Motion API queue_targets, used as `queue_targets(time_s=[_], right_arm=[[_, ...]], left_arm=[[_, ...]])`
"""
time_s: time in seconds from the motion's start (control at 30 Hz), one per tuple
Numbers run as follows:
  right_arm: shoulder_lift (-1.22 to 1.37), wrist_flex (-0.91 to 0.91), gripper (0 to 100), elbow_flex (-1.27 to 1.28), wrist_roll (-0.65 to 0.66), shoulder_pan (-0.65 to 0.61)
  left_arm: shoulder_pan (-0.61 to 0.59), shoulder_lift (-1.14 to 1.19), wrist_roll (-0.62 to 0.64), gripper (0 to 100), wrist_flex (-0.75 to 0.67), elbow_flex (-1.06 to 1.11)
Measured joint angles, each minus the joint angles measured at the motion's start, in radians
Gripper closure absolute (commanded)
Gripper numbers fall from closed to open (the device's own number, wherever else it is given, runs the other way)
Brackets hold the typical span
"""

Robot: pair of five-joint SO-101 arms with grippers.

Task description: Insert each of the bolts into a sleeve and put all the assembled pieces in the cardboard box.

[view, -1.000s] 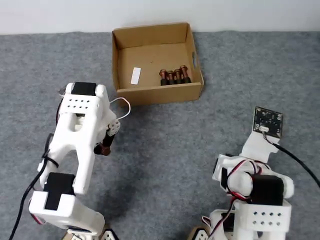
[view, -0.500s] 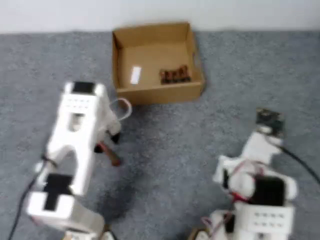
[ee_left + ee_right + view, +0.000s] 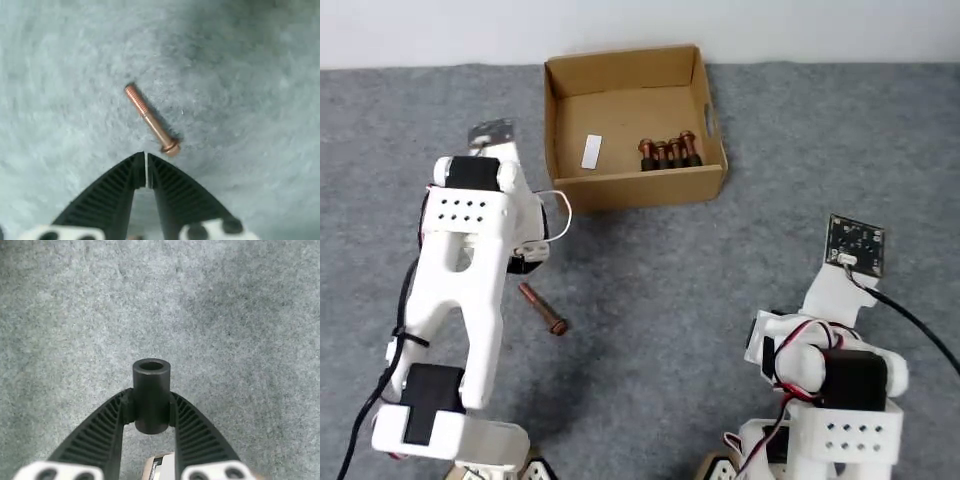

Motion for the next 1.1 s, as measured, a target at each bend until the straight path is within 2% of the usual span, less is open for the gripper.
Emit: queue_targets(time_s=[0.17,0.4,0.57,0.63,0.77,1.1], right_arm=[[0.000,0.000,99.0,0.000,0.000,0.000],[0.000,0.000,99.0,0.000,0.000,0.000],[0.000,0.000,99.0,0.000,0.000,0.000],[0.000,0.000,99.0,0.000,0.000,0.000],[0.000,0.000,99.0,0.000,0.000,0.012],[0.000,0.000,99.0,0.000,0.000,0.078]], left_arm=[[-0.005,0.005,-0.428,99,0.000,0.000],[-0.081,0.100,-1.165,99,0.000,0.000],[-0.101,0.129,-1.533,89,0.000,0.000],[-0.098,0.137,-1.603,85,0.000,0.000],[-0.061,0.138,-1.636,81,0.000,0.000],[0.023,0.143,-1.745,81,0.000,0.002]])
